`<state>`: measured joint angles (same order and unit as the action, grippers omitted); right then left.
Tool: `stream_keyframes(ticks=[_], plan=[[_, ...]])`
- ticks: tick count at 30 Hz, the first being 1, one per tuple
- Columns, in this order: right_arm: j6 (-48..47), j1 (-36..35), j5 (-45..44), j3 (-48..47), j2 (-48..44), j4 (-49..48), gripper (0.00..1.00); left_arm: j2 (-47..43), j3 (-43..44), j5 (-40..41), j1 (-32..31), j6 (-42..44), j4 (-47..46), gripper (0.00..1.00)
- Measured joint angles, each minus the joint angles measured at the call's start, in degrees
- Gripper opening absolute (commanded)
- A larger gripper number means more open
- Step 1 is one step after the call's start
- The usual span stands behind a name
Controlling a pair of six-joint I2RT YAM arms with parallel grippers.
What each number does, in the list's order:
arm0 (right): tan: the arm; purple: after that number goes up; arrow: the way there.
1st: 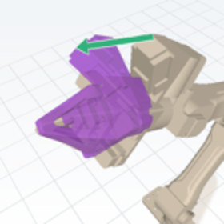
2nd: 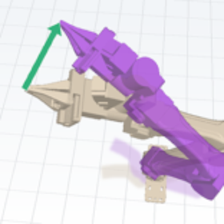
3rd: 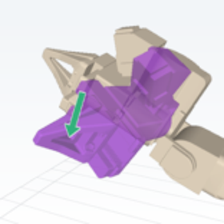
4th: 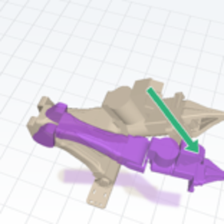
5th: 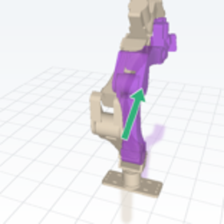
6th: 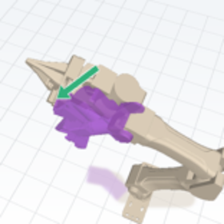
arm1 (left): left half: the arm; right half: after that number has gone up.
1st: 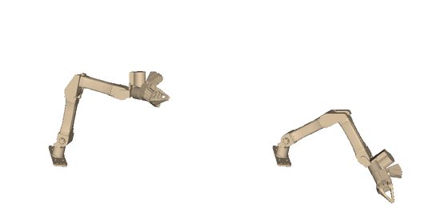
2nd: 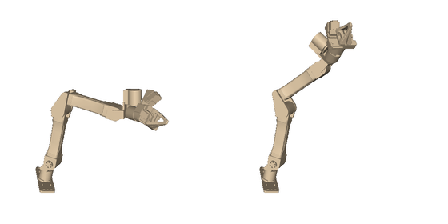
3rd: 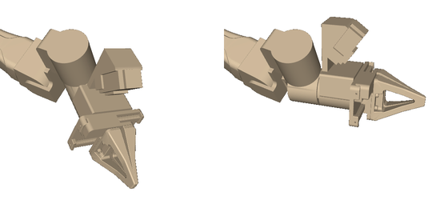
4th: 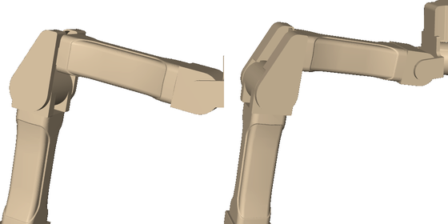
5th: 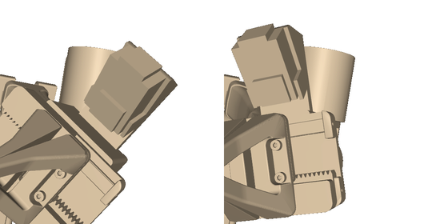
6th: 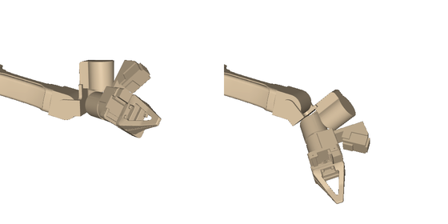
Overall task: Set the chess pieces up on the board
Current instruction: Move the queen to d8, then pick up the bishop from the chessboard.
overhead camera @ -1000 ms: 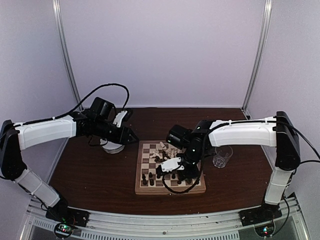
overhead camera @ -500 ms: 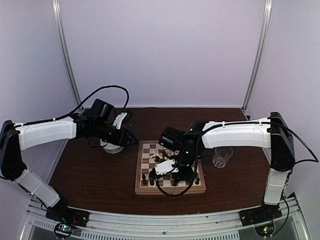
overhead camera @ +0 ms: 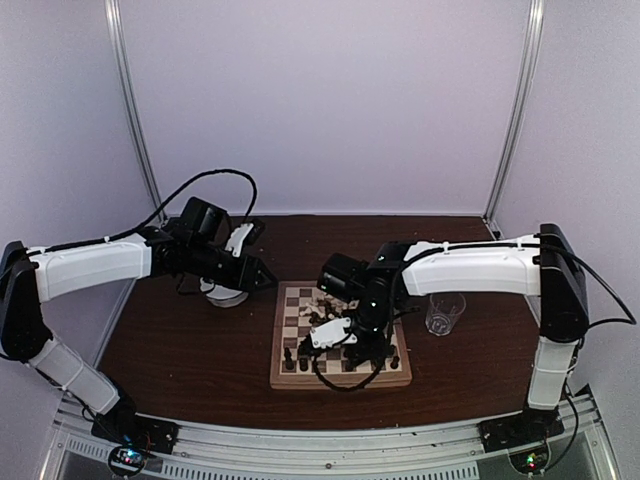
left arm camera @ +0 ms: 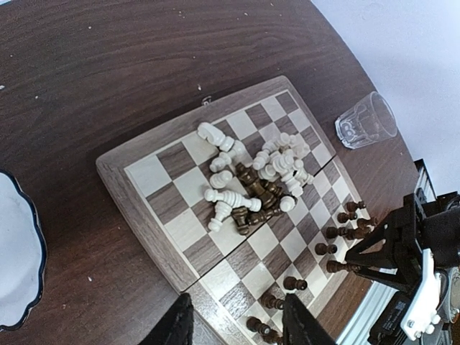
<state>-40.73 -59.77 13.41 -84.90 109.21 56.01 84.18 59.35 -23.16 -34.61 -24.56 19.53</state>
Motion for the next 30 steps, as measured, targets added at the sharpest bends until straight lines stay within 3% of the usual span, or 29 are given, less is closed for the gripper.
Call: stream_keyframes(ticks=[5,10,17,25,30], plan=[[0.3,0.0,0.0,-0.8,-1.6,2.4,0.31,0.0,0.0,-0.1,-0.2,0.0,-0.2,0.42],[0.7,1.5,-0.1,0.5,-11.5,3.5,0.33,1.6,1.4,0.6,-2.3,0.8,0.8,0.38],[3.8,14.1,2.3,8.0,-24.8,-0.9,0.30,9.3,7.6,2.1,-8.3,5.5,3.3,0.31],[5.4,15.9,3.8,9.7,-21.3,-5.6,0.28,17.8,11.6,1.6,-10.0,6.4,4.7,0.30],[5.4,15.0,5.1,5.1,-12.6,-6.1,0.24,18.3,11.6,1.9,-9.9,3.5,4.6,0.28]])
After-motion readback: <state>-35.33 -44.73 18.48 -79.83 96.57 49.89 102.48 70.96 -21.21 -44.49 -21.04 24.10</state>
